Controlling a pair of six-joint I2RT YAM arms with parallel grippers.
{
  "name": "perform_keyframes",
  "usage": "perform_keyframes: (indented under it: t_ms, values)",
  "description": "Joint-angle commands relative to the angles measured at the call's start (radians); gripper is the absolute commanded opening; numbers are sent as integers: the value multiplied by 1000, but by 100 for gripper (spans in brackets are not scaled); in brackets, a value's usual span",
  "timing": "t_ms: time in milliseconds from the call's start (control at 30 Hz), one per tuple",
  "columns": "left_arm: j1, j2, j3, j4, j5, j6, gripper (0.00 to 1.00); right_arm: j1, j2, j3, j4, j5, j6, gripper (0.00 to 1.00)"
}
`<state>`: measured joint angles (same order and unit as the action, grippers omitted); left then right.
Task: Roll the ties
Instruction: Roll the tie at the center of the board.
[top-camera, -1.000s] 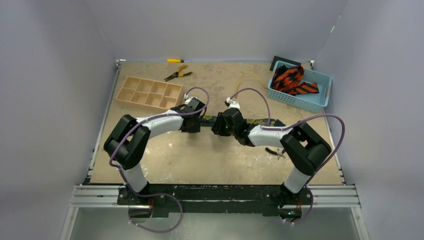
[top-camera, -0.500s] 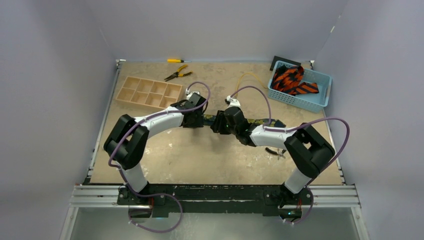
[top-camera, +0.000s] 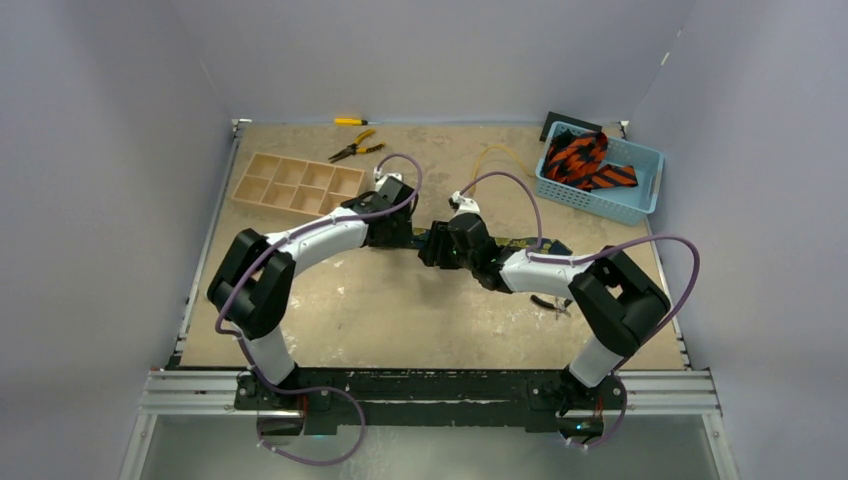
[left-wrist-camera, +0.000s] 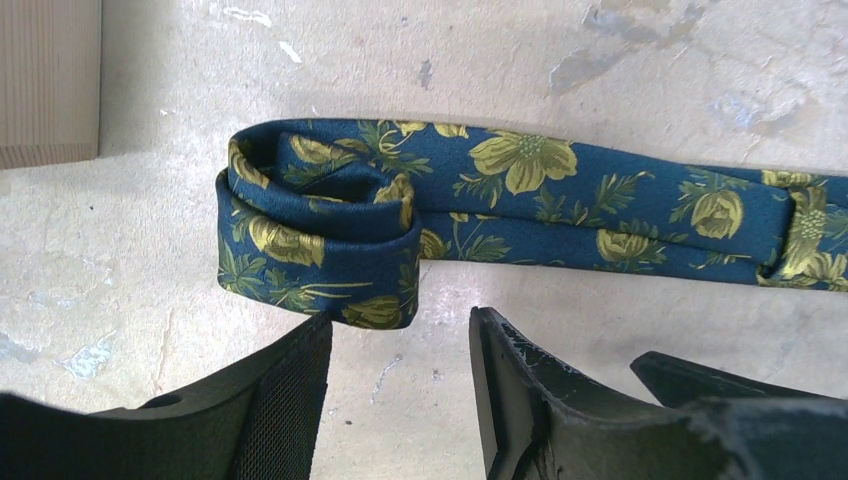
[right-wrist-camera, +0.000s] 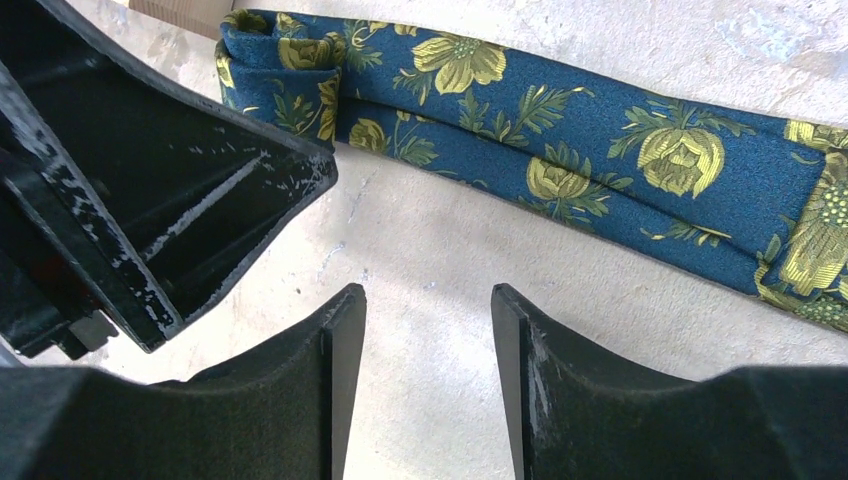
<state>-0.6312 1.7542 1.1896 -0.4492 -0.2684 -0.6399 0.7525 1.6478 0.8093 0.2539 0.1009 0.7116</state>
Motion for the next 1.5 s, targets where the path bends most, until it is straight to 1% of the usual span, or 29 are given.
perform_keyframes:
  t_ms: [0, 167, 300, 400, 500, 567, 667, 800, 900, 1000, 1133, 1333, 1467]
  values:
    - [-2, -23, 54, -2, 0, 31, 52, -2, -33, 10, 19, -26, -22, 55]
    - [-1, -48, 75, -25, -4, 39, 52, -5, -31, 27, 13, -43, -19, 59]
    - [31, -132, 51, -37, -20, 41, 52, -17, -20, 47, 13, -80, -16, 61]
    - [102, -224, -2, -19, -3, 31, 52, -16, 0, 75, 10, -99, -24, 62]
    - [192, -320, -83, 43, 29, 7, 54, -16, 19, 111, 28, -99, -47, 63]
    - [255, -372, -145, 111, 89, -13, 55, -13, 38, 137, 25, -116, -48, 64]
    - [315, -414, -233, 208, 165, -49, 56, -13, 79, 195, 4, -136, -43, 63]
    - [372, -384, -287, 305, 307, -82, 57, -12, 142, 276, -18, -152, -42, 62]
    - [392, -349, -296, 353, 371, -84, 57, -9, 202, 350, -63, -153, -58, 61]
    - [408, -339, -292, 362, 385, -72, 57, -8, 246, 403, -103, -143, -71, 60]
    - [423, -341, -289, 361, 394, -58, 57, -8, 282, 430, -120, -129, -78, 59]
    - [427, -315, -284, 373, 422, -39, 56, -10, 326, 454, -159, -116, -57, 53]
    - [427, -310, -283, 355, 404, -8, 55, -15, 347, 468, -170, -103, -53, 51]
